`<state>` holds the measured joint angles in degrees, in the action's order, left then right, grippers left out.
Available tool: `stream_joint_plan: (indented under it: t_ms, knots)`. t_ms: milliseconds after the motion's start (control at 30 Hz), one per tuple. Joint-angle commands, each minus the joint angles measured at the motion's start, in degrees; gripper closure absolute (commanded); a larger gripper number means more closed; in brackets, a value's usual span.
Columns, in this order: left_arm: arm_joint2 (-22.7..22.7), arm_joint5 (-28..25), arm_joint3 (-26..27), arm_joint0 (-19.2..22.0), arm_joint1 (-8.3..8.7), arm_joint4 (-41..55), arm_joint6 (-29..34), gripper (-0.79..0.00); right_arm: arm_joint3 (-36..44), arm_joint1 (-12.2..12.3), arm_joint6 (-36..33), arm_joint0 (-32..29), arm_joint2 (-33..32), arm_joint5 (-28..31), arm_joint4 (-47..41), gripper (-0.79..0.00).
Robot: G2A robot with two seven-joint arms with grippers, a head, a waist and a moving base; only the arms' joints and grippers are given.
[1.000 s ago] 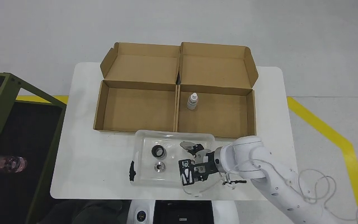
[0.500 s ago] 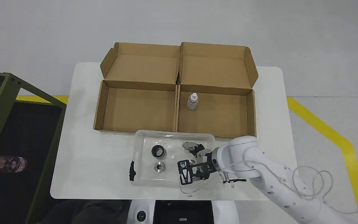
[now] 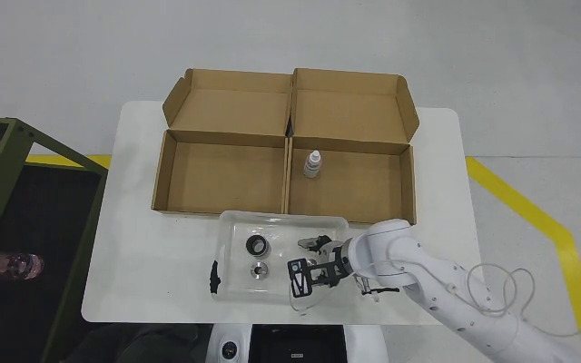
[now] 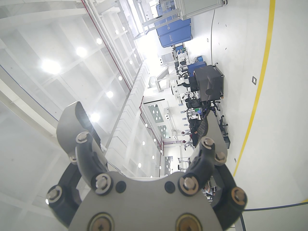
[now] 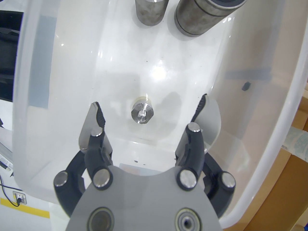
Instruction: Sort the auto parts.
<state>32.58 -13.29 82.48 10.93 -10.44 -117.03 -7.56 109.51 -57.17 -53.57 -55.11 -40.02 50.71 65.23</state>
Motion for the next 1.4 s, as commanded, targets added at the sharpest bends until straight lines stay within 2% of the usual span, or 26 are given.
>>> stream_joint_plan:
  t_ms: [0,167,200,267,667,767,933,1133,1367]
  knots:
    - [0.00,0.00,0.00,0.00,0.00,0.00,0.00,-0.785,0.00,0.08,-0.16,0.33,0.39,-0.16,-0.15,-0.523]
    - [0.00,0.00,0.00,0.00,0.00,0.00,0.00,-0.785,-0.32,0.31,-0.64,1.23,1.70,-0.65,-0.14,-0.496]
    - [0.00,0.00,0.00,0.00,0.00,0.00,0.00,-0.785,-0.39,0.33,-0.71,1.39,1.91,-0.71,-0.25,-0.474]
    - [0.00,0.00,0.00,0.00,0.00,0.00,0.00,-0.785,-0.56,0.38,-0.85,1.71,2.26,-0.85,-0.51,-0.372]
    - [0.00,0.00,0.00,0.00,0.00,0.00,0.00,-0.785,-1.52,0.33,-1.38,3.37,4.38,-1.39,-0.87,-0.314]
    - [0.00,0.00,0.00,0.00,0.00,0.00,0.00,-0.785,-1.78,0.20,-1.43,3.72,4.77,-1.43,-0.76,-0.228]
    - [0.00,0.00,0.00,0.00,0.00,0.00,0.00,-0.785,-2.08,0.11,-1.47,4.03,4.91,-1.48,-0.48,-0.003]
    - [0.00,0.00,0.00,0.00,0.00,0.00,0.00,-0.785,-0.90,0.20,0.13,4.31,3.70,-1.77,-1.54,0.000]
    - [0.00,0.00,0.00,0.00,0.00,0.00,0.00,-0.785,1.08,0.58,6.45,3.40,0.48,-3.24,-4.22,0.000]
